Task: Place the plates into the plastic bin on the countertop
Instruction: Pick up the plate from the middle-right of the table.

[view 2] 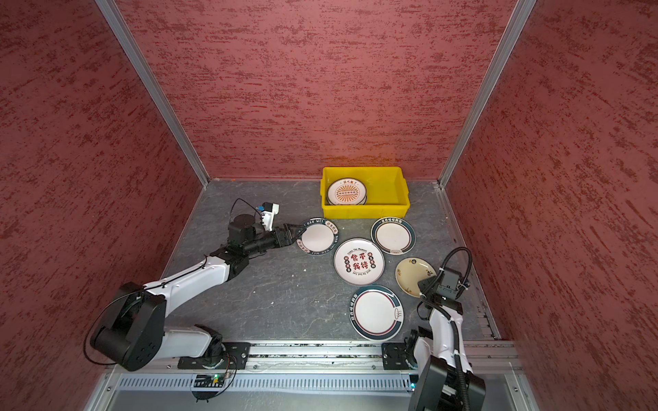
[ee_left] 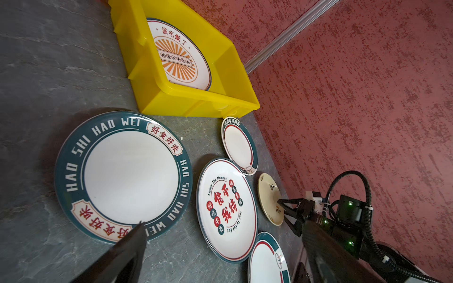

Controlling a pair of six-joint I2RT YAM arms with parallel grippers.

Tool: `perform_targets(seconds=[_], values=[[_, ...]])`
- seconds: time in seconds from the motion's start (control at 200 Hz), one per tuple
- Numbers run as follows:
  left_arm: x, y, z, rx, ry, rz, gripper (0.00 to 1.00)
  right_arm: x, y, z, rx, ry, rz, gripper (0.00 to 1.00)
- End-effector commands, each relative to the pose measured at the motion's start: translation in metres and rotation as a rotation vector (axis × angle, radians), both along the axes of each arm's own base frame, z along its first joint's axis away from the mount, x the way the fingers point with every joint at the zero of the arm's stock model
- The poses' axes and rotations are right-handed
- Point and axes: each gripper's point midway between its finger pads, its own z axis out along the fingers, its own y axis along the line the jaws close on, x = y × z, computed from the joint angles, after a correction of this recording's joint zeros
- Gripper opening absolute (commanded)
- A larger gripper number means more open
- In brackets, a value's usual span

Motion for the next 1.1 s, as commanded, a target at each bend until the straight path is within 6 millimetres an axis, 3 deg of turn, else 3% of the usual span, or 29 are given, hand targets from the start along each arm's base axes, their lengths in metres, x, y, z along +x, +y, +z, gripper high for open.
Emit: perform_targets(seconds=[0.0, 0.235, 0.696, 1.097], values=[[-0.005, 0.007, -0.012, 0.064, -0.011, 0.018, 0.99, -0.003, 0.012, -0.01, 0.047, 0.016, 0.05, 0.41], [-0.001, 0.01, -0.025, 0.085, 0.035, 0.028, 0.99, 0.0, 0.013, -0.008, 0.044, -0.006, 0.059, 0.22], [0.006, 0.01, -0.045, 0.085, 0.105, 0.033, 1.0, 0.004, 0.011, -0.003, 0.035, -0.012, 0.064, 0.01], [0.007, 0.008, -0.052, 0.086, 0.12, 0.032, 0.99, 0.009, 0.008, 0.013, 0.025, -0.033, 0.062, 0.0]])
